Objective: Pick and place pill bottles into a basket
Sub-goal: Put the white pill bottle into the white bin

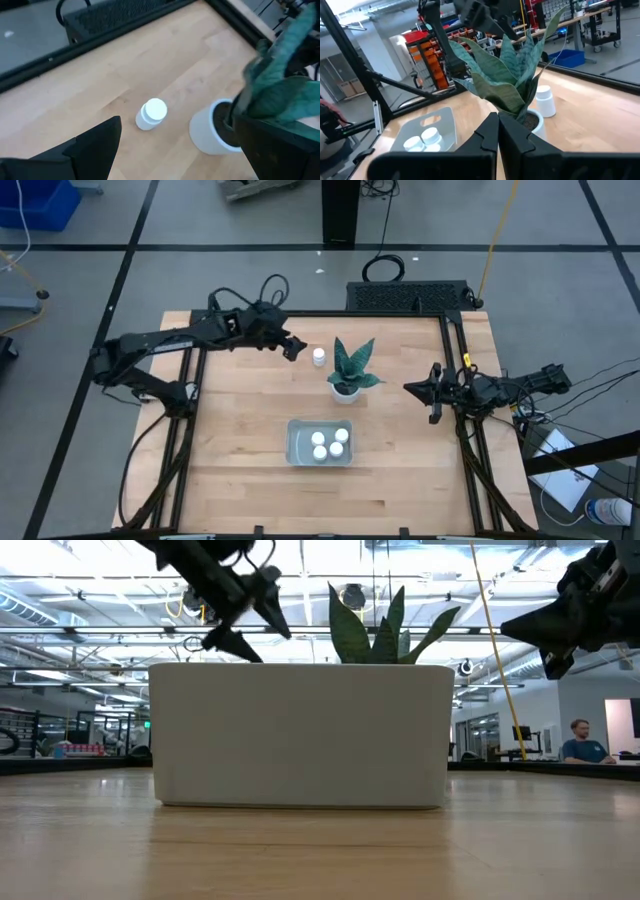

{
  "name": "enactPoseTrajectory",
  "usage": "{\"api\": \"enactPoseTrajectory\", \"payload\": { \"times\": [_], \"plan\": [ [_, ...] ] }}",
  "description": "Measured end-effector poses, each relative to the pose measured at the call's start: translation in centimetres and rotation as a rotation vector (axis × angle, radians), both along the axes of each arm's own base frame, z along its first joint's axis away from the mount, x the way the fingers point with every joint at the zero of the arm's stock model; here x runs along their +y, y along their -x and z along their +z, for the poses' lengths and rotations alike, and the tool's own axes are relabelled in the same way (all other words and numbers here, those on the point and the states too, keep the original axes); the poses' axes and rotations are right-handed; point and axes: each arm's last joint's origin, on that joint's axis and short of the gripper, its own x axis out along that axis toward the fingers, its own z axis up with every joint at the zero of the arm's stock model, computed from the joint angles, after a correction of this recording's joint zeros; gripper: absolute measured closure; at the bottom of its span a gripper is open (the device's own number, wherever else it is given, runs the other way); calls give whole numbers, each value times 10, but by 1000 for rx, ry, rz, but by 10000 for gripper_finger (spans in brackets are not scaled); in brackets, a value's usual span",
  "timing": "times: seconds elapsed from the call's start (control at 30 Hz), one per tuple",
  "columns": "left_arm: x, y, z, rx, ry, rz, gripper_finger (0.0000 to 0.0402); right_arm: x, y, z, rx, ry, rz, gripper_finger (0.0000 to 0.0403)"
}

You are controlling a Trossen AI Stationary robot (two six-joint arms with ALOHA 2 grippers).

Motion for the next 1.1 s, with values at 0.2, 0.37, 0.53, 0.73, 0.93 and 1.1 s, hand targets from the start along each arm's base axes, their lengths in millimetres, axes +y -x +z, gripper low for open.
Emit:
{"api": "enactPoseTrajectory", "payload": {
  "times": [0.2,0.37,0.53,0.73,0.93,1.1],
  "plan": [
    [21,-13,-23,61,49,18,11,0,0,0,2,-6,0,403],
    [35,-34,-29,144,19,-9,11,0,0,-1,4,-6,0,402],
    [45,-58,-34,232,11,-68,11,0,0,-1,4,-5,0,400],
    [48,-77,-47,347,17,-143,11,0,0,-1,5,-5,0,401],
    [47,-86,-61,381,57,-183,11,0,0,-1,5,-5,0,400],
    [44,-91,-71,406,47,-200,11,0,0,0,-6,-8,1,401]
  ]
}}
